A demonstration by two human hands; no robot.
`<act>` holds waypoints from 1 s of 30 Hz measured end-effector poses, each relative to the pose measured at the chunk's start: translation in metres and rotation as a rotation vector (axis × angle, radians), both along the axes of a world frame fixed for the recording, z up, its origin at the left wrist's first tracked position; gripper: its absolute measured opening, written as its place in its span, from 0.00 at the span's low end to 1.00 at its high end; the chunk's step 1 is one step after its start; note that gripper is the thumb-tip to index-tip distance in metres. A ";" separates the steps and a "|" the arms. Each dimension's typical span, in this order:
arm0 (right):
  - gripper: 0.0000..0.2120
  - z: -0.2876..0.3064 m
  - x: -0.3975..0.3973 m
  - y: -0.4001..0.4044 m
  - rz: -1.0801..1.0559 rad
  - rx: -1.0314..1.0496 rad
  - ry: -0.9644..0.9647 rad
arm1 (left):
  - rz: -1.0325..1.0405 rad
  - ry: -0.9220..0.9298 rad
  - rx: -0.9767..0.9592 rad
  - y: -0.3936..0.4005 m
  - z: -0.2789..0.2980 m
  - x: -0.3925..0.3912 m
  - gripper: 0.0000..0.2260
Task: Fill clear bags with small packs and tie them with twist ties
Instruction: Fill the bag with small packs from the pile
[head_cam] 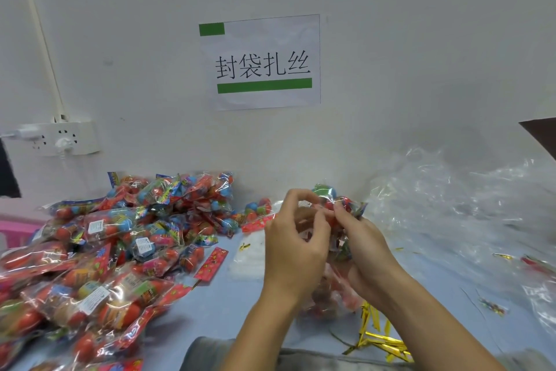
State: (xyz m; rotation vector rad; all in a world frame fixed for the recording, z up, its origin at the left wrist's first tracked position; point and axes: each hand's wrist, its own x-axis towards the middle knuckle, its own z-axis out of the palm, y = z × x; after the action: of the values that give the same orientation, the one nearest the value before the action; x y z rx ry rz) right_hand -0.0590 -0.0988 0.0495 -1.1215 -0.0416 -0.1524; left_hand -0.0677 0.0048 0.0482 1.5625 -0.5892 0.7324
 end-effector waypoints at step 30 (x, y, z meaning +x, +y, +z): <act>0.19 -0.001 -0.008 0.014 -0.068 -0.592 -0.193 | -0.008 0.519 -0.273 0.016 0.004 0.018 0.11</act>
State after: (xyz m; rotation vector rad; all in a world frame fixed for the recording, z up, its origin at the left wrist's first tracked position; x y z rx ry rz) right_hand -0.0673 -0.0853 0.0488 -1.6960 -0.2324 -0.3230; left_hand -0.0501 0.0212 0.0522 1.4162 -0.1049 0.3565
